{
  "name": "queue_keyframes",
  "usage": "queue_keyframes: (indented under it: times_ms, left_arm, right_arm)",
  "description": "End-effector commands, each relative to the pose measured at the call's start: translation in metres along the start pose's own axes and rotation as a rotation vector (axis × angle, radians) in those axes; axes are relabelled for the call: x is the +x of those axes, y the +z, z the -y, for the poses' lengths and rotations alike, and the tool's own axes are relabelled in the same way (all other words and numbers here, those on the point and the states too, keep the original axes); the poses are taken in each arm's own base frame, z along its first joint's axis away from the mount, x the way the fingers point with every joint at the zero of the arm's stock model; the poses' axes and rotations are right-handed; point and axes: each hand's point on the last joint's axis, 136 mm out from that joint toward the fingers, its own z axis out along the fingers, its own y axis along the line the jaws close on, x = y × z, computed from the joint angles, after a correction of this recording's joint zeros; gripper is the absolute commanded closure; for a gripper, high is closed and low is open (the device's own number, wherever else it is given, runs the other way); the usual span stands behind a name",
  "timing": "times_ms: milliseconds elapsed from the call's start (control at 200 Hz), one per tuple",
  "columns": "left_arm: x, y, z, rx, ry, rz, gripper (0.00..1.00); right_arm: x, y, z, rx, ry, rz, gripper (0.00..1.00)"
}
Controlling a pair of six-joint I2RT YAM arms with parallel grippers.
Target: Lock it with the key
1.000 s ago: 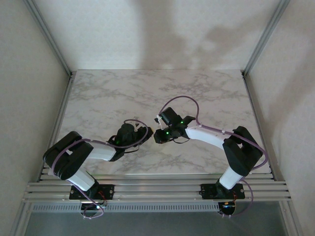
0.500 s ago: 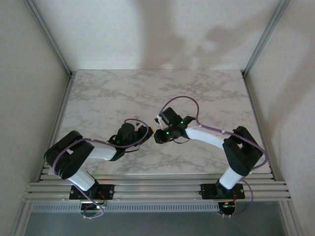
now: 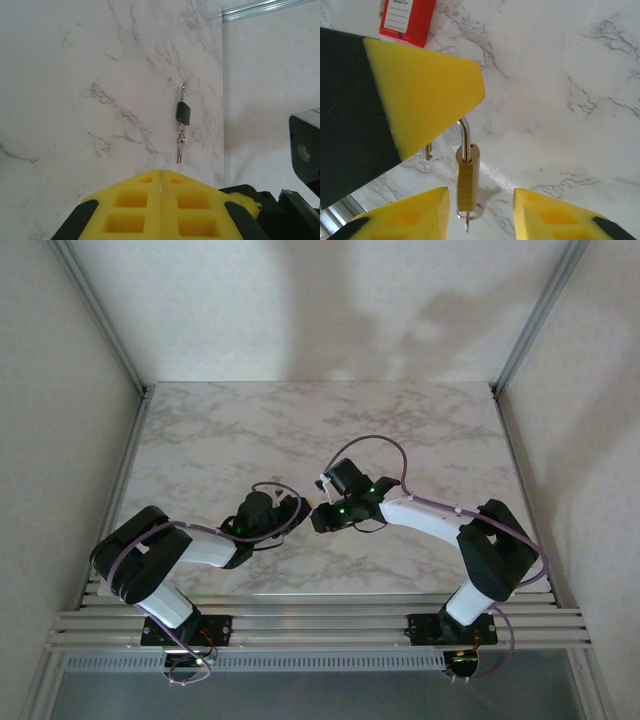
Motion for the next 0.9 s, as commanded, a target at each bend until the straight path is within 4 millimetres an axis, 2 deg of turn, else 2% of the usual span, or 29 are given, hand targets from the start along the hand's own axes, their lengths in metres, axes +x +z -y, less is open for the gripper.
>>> queue_keyframes:
  times_ms: [0,110,340,896]
  left_arm:
    - [0.0,-0.001,0.002,0.02,-0.01,0.01,1.0]
    - [-0.001,-0.001,0.002,0.019,-0.012,0.015,1.0]
    - [-0.001,-0.003,0.007,0.036,-0.022,0.015,1.0]
    - [0.003,-0.01,0.023,0.107,-0.052,-0.01,1.0]
  right_arm:
    - [-0.002,-0.008,-0.006,-0.026,-0.017,0.025,0.59]
    - [-0.001,-0.009,-0.007,-0.035,-0.019,0.024,0.56]
    - [-0.001,-0.007,-0.009,-0.046,-0.015,0.023,0.57]
    - [0.003,0.003,-0.01,-0.044,-0.014,-0.006,0.7]
